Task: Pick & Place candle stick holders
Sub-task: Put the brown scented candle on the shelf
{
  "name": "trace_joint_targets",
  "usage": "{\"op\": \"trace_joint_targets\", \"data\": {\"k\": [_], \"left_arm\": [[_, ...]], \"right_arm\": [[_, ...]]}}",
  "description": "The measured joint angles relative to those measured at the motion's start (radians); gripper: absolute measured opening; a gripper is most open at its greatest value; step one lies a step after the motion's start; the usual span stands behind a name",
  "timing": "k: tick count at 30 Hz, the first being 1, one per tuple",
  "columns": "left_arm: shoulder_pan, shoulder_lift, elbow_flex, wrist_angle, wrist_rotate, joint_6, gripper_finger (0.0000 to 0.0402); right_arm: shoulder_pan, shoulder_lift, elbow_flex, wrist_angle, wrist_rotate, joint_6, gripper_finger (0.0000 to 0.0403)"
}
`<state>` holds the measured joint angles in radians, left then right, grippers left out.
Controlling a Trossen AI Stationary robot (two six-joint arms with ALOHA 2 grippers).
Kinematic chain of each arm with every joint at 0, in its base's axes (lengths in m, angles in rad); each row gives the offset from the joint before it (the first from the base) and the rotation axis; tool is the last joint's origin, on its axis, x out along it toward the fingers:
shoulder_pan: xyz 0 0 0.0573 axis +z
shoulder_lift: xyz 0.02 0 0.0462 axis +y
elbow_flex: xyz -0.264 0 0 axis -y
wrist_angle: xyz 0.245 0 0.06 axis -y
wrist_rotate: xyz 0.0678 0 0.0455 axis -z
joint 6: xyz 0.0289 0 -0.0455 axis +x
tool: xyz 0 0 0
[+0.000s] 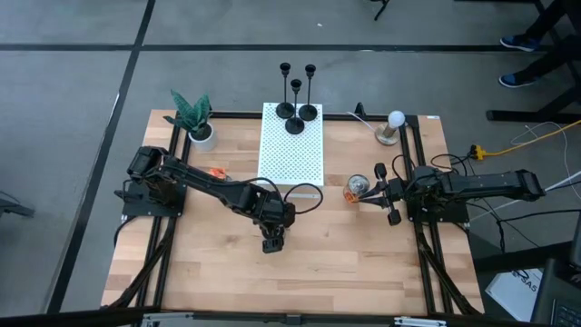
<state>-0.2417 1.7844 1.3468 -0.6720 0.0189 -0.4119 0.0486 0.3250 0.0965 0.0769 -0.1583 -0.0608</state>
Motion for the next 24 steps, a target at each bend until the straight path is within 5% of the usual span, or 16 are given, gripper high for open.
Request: {"op": "trace_joint_targets", "data": {"k": [24], "left_arm": [[-0.082,0.000,0.000,-0.168,-0.067,0.057,0.0400]], "right_arm": [[0.000,0.000,0.000,0.000,0.000,0.000,0.0039]]}}
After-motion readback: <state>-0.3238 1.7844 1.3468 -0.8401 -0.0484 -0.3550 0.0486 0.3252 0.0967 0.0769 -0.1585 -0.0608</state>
